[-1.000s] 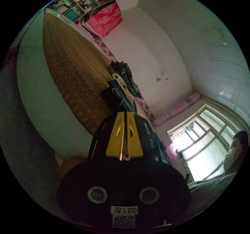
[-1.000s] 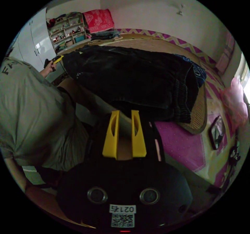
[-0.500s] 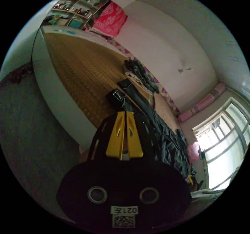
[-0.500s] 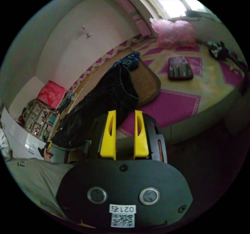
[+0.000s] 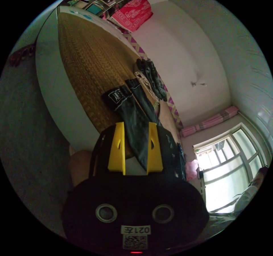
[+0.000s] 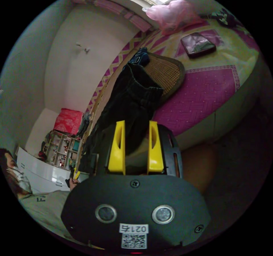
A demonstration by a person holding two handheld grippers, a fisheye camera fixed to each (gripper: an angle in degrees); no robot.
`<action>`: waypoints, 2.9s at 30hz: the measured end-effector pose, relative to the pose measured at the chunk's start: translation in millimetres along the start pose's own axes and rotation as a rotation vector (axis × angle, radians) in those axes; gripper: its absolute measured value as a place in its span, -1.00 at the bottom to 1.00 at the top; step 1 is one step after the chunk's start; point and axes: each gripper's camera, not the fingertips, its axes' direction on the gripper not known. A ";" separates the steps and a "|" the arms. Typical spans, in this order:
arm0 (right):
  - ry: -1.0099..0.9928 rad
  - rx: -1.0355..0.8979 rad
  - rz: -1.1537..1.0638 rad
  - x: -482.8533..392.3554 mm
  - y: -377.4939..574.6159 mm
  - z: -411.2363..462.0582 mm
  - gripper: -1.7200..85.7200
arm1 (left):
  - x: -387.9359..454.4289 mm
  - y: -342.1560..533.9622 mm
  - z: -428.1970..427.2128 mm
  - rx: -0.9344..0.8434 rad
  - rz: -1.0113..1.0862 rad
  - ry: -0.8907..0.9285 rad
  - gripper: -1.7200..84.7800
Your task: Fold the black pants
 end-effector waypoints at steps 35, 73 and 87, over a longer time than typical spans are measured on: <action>-0.060 -0.135 0.057 -48.6 -200.1 321.8 -0.83 | 126.2 -129.0 357.0 -0.350 0.314 -0.314 -0.85; 0.356 -0.330 -0.709 -122.8 122.5 621.7 -0.98 | 11.1 -177.7 309.3 -0.160 0.150 -0.120 -0.98; 0.338 -0.334 -0.690 -94.4 128.4 629.0 -0.98 | -92.2 -177.0 299.0 -0.159 0.046 -0.279 -0.95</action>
